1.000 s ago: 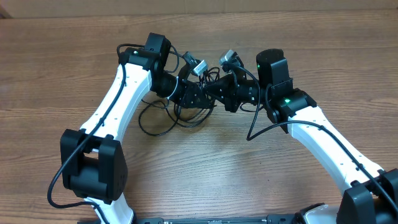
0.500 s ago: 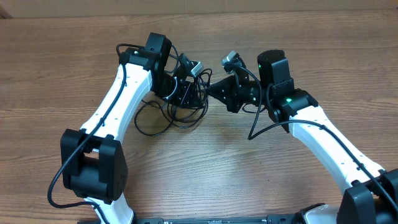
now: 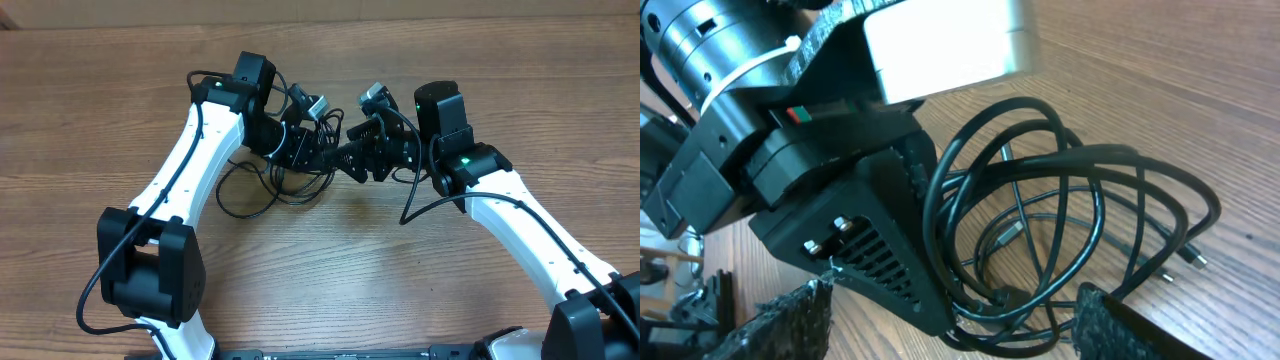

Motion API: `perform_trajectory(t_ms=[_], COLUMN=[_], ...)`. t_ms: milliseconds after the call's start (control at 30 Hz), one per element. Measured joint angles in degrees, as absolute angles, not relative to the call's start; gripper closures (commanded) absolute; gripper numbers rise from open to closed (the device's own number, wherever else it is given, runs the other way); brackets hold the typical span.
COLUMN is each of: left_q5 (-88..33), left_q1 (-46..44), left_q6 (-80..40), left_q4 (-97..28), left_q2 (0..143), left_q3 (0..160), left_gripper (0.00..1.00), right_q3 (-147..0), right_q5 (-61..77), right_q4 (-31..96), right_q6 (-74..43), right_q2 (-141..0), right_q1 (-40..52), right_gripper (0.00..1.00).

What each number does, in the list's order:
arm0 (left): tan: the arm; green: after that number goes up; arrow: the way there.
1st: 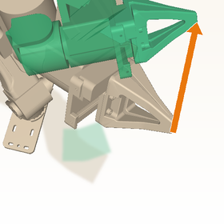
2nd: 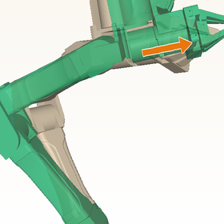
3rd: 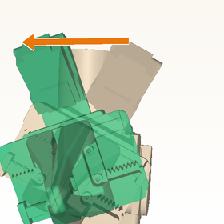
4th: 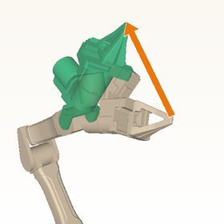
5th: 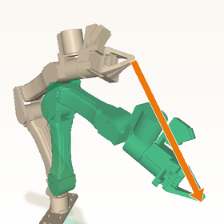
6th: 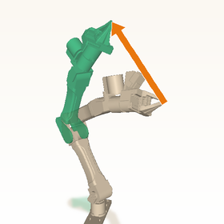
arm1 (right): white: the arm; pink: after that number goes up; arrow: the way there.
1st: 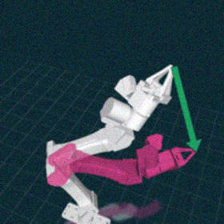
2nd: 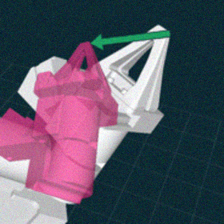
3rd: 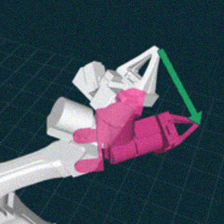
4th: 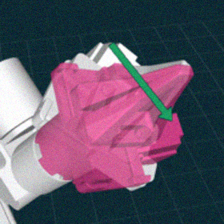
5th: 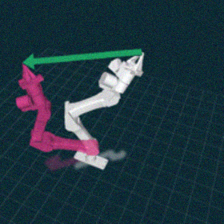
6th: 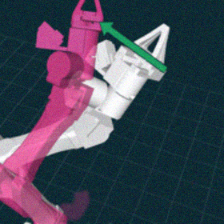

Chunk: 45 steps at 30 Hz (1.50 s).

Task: Untangle cables

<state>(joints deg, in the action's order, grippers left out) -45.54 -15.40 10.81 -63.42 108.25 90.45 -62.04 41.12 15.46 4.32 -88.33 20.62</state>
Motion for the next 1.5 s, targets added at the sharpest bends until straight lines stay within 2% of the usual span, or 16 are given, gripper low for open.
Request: perform_trajectory(t_ms=[167, 400, 633, 700, 833, 1367, 1433, 1500], left_q5=[-46.9, -47.8, -47.9, -48.0, -48.0, -51.0, -51.5, -51.8], left_q1=[-15.4, -15.5, -16.9, -16.9, -16.9, -16.9, -16.9, -17.0], left_q6=[10.8, 10.8, 10.9, 10.9, 10.9, 10.9, 10.9, 10.9], left_q4=[-63.0, -62.9, -62.9, -62.5, -62.5, -61.7, -61.6, -61.5], left_q2=[108.2, 108.2, 108.2, 108.2, 108.2, 108.2, 108.2, 108.2], left_q3=[90.5, 90.5, 90.5, 90.5, 90.5, 90.5, 90.5, 90.5], left_gripper=[0.96, 0.96, 0.96, 0.96, 0.96, 0.96, 0.96, 0.96], right_q3=[-62.0, -62.0, -62.0, -62.0, -62.0, -62.0, -62.0, -62.0], right_q5=[41.1, 41.1, 40.3, 40.2, 39.9, 39.6, 39.6, 39.5], right_q4=[14.2, 11.1, 7.4, 7.4, 7.6, 8.2, 8.2, 8.3], right_q6=[4.3, 3.7, -5.0, -7.2, -10.6, -12.0, -12.0, -12.3], right_q2=[-88.3, -88.3, -88.3, -88.3, -88.3, -88.8, -88.9, -88.9], right_q1=[20.6, 20.6, 20.6, 20.6, 20.6, 20.6, 20.6, 20.6], right_gripper=[0.24, 0.33, 0.35, 0.40, 0.62, 0.61, 0.71, 0.75])
